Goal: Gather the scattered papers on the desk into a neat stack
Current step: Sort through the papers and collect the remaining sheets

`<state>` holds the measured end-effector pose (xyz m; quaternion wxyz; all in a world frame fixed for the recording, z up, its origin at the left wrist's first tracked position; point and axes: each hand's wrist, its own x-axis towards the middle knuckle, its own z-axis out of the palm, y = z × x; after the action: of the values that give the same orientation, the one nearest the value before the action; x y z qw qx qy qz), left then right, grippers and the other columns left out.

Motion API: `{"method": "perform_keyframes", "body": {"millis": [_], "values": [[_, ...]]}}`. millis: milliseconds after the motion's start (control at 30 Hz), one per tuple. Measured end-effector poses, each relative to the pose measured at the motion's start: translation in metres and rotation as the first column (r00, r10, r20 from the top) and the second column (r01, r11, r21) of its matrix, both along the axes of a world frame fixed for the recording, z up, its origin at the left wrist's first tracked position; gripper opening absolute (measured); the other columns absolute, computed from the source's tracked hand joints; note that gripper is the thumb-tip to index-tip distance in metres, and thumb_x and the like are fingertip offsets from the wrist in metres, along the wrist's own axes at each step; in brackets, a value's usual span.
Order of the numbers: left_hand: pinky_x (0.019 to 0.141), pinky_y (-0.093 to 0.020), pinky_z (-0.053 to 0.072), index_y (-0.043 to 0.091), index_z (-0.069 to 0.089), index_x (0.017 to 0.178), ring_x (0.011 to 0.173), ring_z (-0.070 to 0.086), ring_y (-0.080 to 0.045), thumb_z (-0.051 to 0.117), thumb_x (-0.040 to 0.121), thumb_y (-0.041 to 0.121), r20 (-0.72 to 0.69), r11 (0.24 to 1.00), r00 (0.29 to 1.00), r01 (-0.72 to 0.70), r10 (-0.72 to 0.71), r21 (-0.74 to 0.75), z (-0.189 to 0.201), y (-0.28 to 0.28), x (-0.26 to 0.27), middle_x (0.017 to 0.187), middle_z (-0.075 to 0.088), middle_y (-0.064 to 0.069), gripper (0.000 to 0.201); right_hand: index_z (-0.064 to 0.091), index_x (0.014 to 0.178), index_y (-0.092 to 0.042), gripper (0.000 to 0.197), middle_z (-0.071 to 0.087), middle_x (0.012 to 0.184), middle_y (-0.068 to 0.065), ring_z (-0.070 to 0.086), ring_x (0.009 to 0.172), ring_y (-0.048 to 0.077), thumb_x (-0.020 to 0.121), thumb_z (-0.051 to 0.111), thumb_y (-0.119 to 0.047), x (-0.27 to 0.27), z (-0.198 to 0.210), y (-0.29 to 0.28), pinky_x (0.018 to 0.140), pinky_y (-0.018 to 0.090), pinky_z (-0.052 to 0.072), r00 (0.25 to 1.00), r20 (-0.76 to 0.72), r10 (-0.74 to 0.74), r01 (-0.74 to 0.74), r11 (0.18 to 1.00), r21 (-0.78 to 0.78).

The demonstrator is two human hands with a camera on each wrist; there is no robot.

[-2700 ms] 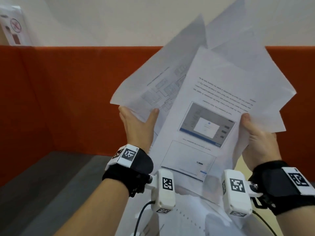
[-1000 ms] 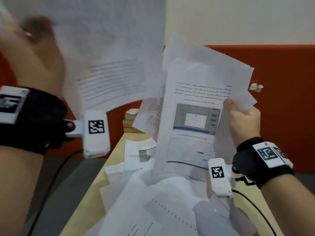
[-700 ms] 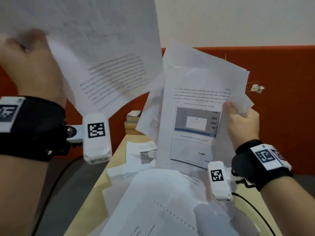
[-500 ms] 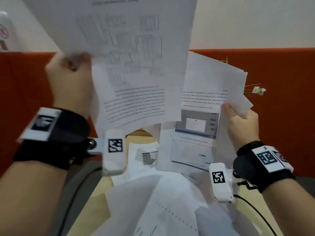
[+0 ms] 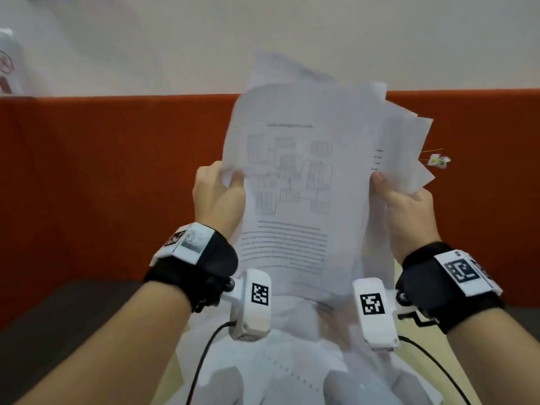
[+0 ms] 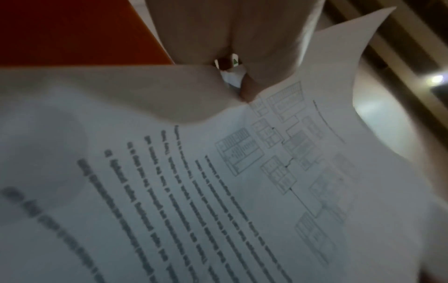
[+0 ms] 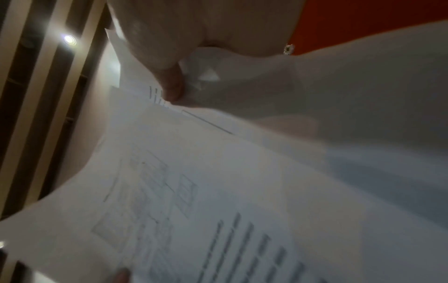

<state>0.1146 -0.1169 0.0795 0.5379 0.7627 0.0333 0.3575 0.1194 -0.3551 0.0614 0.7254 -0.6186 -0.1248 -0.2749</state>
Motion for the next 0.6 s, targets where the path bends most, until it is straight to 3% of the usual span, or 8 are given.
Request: {"method": "perform_keyframes", "body": {"millis": [100, 167, 267, 333, 400, 433, 533, 600], "values": [[0.101, -0.048, 0.049, 0.021, 0.065, 0.099, 0.115, 0.060, -0.029, 0.055, 0.074, 0.052, -0.017, 0.993, 0.997, 0.068, -0.070, -0.101, -0.004, -0.002, 0.014, 0.135, 0.052, -0.009, 0.041, 0.067, 0.103, -0.015, 0.017, 0.072, 0.088, -0.015, 0.069, 0.075, -0.005, 0.097, 0.054, -0.007, -0.003, 0.007, -0.002, 0.067, 0.013, 0.052, 1.000, 0.015, 0.023, -0.023, 1.000, 0.014], [0.102, -0.049, 0.048, 0.026, 0.064, 0.089, 0.120, 0.056, -0.031, 0.056, 0.080, 0.047, -0.073, 0.986, 0.988, 0.124, -0.133, -0.113, -0.001, -0.005, 0.014, 0.141, 0.045, -0.012, 0.024, 0.066, 0.081, -0.014, 0.031, 0.067, 0.061, -0.022, 0.062, 0.058, -0.008, 0.095, 0.047, 0.007, -0.003, 0.009, -0.005, 0.057, 0.011, 0.047, 1.000, 0.010, 0.004, -0.004, 0.999, -0.048], [0.091, -0.046, 0.055, 0.012, 0.063, 0.094, 0.100, 0.065, -0.026, 0.056, 0.094, 0.028, -0.119, 0.961, 0.954, 0.271, -0.276, -0.061, 0.000, -0.008, 0.009, 0.116, 0.066, -0.014, 0.018, 0.062, 0.038, -0.020, 0.072, 0.048, 0.031, -0.023, 0.049, 0.034, -0.007, 0.097, 0.034, 0.011, -0.007, 0.010, -0.002, 0.038, 0.003, 0.033, 0.997, -0.065, -0.052, 0.044, 0.992, -0.121], [0.088, -0.046, 0.055, 0.002, 0.061, 0.099, 0.093, 0.067, -0.024, 0.055, 0.096, 0.023, -0.124, 0.958, 0.952, 0.285, -0.280, 0.020, -0.005, -0.006, 0.008, 0.107, 0.070, -0.014, 0.022, 0.069, 0.048, -0.023, 0.068, 0.050, 0.033, -0.024, 0.050, 0.035, -0.010, 0.099, 0.035, 0.004, -0.009, 0.008, -0.001, 0.038, 0.001, 0.033, 0.997, -0.071, -0.038, 0.030, 0.994, -0.108], [0.089, -0.048, 0.056, 0.006, 0.059, 0.095, 0.091, 0.068, -0.023, 0.058, 0.094, 0.024, -0.114, 0.962, 0.960, 0.264, -0.254, 0.076, -0.012, -0.004, 0.007, 0.105, 0.070, -0.013, 0.018, 0.065, 0.077, -0.010, 0.037, 0.060, 0.045, -0.023, 0.057, 0.044, -0.010, 0.099, 0.039, 0.005, -0.011, 0.004, 0.004, 0.045, 0.005, 0.041, 1.000, -0.014, 0.006, -0.006, 0.999, -0.053], [0.088, -0.045, 0.057, 0.010, 0.056, 0.098, 0.091, 0.069, -0.021, 0.061, 0.092, 0.024, -0.132, 0.959, 0.954, 0.279, -0.271, 0.053, -0.015, -0.004, 0.007, 0.107, 0.070, -0.011, 0.016, 0.061, 0.082, -0.008, 0.029, 0.062, 0.047, -0.022, 0.058, 0.046, -0.009, 0.099, 0.041, 0.005, -0.011, 0.001, 0.004, 0.045, 0.007, 0.042, 0.999, -0.015, 0.036, -0.037, 0.999, -0.015], [0.083, -0.030, 0.058, 0.021, 0.033, 0.118, 0.097, 0.063, -0.009, 0.076, 0.079, 0.013, -0.179, 0.922, 0.905, 0.377, -0.387, -0.087, -0.024, -0.001, 0.010, 0.113, 0.060, 0.003, 0.059, 0.061, 0.081, -0.013, 0.028, 0.066, 0.052, -0.021, 0.061, 0.050, -0.008, 0.098, 0.044, 0.002, -0.014, -0.001, 0.005, 0.047, 0.008, 0.044, 0.997, 0.010, 0.080, -0.080, 0.997, -0.003], [0.074, -0.019, 0.058, 0.023, 0.031, 0.125, 0.097, 0.062, -0.005, 0.078, 0.074, 0.004, -0.187, 0.887, 0.868, 0.437, -0.459, -0.149, -0.026, 0.000, 0.008, 0.108, 0.060, 0.010, 0.072, 0.064, 0.090, -0.007, 0.022, 0.068, 0.057, -0.023, 0.063, 0.055, -0.008, 0.098, 0.045, 0.002, -0.010, -0.002, 0.001, 0.051, 0.009, 0.046, 0.997, -0.001, 0.074, -0.074, 0.997, -0.015]]}}
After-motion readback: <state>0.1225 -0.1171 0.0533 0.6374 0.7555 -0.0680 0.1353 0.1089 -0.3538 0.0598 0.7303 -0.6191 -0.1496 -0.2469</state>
